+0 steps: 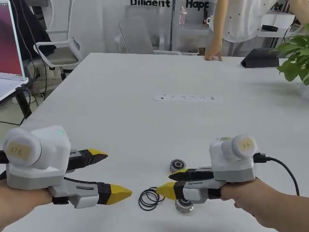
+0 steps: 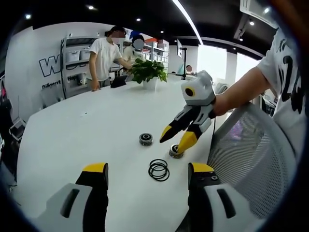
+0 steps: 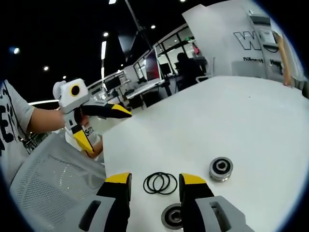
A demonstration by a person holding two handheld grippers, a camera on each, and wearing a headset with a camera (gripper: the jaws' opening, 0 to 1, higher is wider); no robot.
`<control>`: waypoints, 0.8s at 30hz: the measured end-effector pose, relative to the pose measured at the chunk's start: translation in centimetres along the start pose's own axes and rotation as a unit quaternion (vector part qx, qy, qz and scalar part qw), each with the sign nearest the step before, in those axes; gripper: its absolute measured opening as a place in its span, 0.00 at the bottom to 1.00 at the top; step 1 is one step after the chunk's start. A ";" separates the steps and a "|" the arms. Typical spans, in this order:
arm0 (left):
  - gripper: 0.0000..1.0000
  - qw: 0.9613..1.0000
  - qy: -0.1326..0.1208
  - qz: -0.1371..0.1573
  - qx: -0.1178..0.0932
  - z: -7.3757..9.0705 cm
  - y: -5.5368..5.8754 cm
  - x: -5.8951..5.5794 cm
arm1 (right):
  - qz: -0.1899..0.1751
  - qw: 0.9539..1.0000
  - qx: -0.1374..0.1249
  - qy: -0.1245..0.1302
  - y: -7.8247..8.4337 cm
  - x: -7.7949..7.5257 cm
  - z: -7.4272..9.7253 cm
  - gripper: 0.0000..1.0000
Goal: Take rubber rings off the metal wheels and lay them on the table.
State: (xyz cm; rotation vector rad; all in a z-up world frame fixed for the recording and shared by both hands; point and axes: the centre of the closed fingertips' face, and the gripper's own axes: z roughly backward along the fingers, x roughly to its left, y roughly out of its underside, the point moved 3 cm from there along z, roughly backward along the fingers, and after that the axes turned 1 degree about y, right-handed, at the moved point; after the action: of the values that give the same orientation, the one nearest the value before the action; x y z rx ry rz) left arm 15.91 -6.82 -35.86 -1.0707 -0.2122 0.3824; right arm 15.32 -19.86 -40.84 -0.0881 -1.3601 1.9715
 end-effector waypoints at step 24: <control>0.66 1.000 -0.007 0.009 -0.027 0.9 -2.1 -1.5 | 0.078 0.993 -0.031 0.084 -1.3 -1.4 7.9 0.56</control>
State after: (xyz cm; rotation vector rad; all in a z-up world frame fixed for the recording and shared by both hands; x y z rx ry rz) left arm 14.68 -7.61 -33.58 -1.1230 -0.2265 0.4030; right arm 13.56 -26.72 -36.76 -0.3920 -1.3387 1.9982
